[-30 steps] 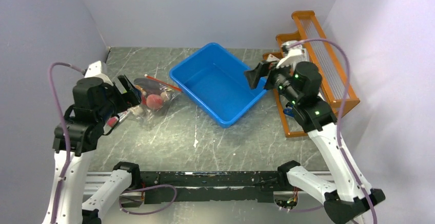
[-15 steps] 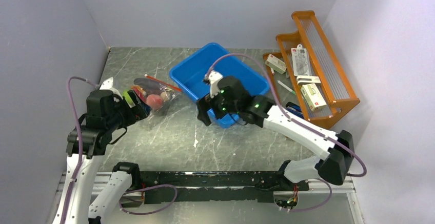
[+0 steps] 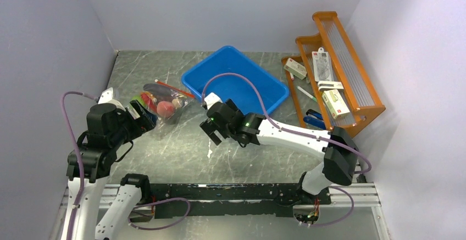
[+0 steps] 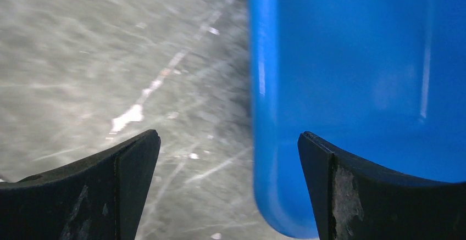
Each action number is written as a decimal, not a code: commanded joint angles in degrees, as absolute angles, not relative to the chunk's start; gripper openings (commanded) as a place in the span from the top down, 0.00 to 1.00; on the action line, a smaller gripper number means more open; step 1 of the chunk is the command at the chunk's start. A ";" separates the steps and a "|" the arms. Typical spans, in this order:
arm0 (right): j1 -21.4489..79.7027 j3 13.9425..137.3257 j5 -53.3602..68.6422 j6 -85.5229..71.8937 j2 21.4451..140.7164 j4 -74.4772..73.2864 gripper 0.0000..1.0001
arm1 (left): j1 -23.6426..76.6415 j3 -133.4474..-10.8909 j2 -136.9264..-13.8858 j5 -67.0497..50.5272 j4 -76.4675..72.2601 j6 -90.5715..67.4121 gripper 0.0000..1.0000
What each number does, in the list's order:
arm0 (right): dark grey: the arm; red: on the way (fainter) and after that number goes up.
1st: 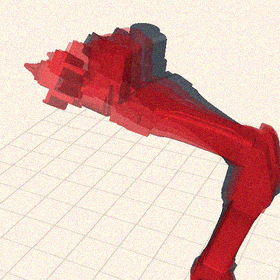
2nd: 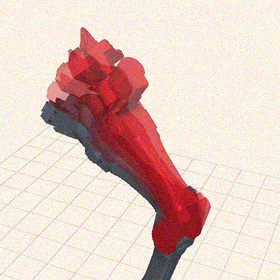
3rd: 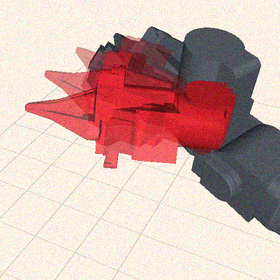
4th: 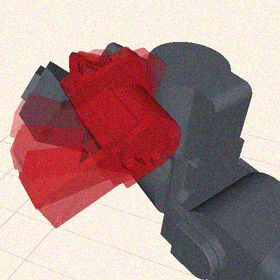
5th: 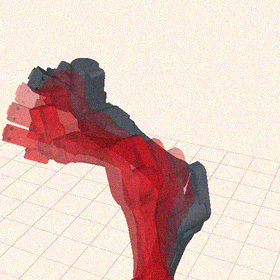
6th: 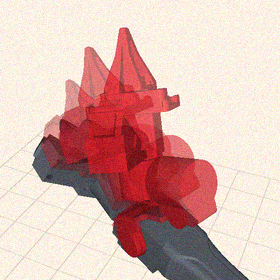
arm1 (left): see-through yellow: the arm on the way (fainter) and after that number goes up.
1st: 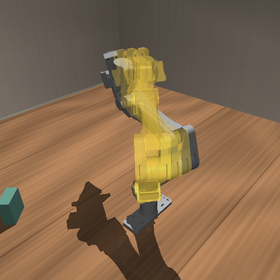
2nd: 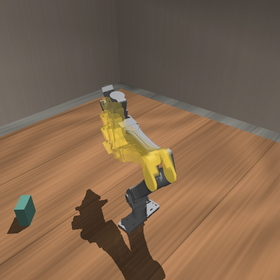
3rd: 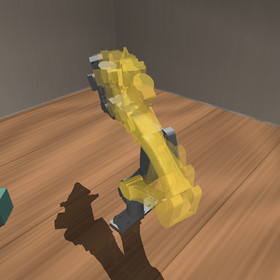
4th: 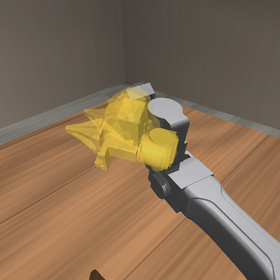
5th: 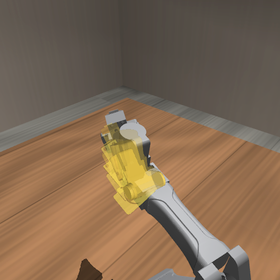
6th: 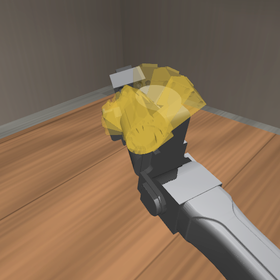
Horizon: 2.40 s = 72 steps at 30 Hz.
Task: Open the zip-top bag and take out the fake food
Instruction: Adjust the bin at the center of the board.
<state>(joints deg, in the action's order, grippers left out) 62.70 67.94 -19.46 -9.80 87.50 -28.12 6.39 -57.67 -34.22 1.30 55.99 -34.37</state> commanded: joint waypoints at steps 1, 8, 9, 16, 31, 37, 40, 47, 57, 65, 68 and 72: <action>62.81 64.05 -34.68 -7.27 88.44 -28.15 0.00 | 5.52 -57.02 -34.22 2.05 56.48 -35.39 0.02; 56.12 57.83 -41.08 1.22 86.59 -21.04 0.00 | 5.45 -56.94 -34.33 1.80 57.25 -35.90 0.02; 54.21 56.98 -40.52 2.37 86.21 -20.03 0.00 | 5.45 -56.95 -34.34 1.84 57.44 -35.91 0.02; 46.23 56.41 -37.99 6.26 85.60 -17.35 0.00 | 5.45 -55.81 -33.79 1.86 57.76 -36.56 0.02; 46.35 52.14 -1.43 -9.14 76.93 -26.36 0.10 | 5.45 -53.20 -34.85 -0.42 56.68 -36.26 0.02; 46.62 47.83 11.75 -14.83 70.91 -25.58 0.15 | 5.49 -51.44 -35.21 -2.54 54.84 -36.59 0.02; 47.11 46.82 17.23 -16.37 70.76 -25.30 0.17 | 5.45 -49.78 -35.59 -4.20 52.75 -36.26 0.02; 47.43 48.81 29.75 -16.46 69.96 -18.51 0.17 | 5.49 -41.96 -42.75 -22.18 32.80 -39.76 0.02; 47.46 56.82 19.78 -13.87 67.72 -21.41 0.10 | 24.62 -54.11 -70.39 -11.53 16.06 -45.44 0.02; 46.11 52.05 -2.17 -14.25 66.89 -28.98 0.06 | 30.62 -54.79 -78.06 -8.32 8.99 -49.48 0.02; 45.76 47.80 -1.52 -16.44 66.67 -27.39 0.05 | 30.74 -57.59 -83.42 -11.12 7.21 -48.83 0.02; 45.71 44.32 -0.63 -18.47 66.45 -26.52 0.05 | 32.37 -63.46 -90.86 -12.46 7.34 -46.29 0.02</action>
